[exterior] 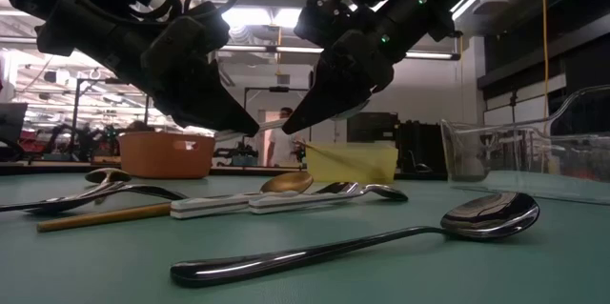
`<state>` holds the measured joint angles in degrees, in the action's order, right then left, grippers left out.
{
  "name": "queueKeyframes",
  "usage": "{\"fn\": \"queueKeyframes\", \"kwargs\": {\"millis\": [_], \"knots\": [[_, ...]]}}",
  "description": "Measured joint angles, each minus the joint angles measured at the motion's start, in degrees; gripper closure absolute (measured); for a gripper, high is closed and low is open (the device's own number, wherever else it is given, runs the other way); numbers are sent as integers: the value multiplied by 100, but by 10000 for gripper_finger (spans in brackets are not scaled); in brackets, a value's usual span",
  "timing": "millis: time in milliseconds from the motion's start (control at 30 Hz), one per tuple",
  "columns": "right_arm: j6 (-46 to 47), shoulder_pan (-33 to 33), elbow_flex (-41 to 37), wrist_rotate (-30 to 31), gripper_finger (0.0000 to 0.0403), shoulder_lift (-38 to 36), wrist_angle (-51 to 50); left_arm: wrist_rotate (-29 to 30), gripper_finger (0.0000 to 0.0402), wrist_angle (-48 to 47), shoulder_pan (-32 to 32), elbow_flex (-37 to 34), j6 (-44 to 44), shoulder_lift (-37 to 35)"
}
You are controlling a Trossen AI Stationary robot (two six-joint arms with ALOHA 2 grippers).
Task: Sort silverware by color (type)
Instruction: Put the white patterned spoon into the transparent bin
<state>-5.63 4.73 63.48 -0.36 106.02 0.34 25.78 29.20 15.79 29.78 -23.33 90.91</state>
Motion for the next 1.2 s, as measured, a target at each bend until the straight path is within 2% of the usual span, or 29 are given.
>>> {"fn": "queueKeyframes", "kwargs": {"millis": [233,433,967,1200], "knots": [[-92,7,-2,81,395,0,-25,-29,369,-13,4,-2,59,0],[-92,7,-4,175,393,0,-22,5,364,-13,0,-4,42,0],[-59,7,-3,242,401,0,-30,25,297,19,-4,-4,-32,0],[-63,7,-4,240,401,-163,-216,23,285,199,-4,-2,-52,0]]}}
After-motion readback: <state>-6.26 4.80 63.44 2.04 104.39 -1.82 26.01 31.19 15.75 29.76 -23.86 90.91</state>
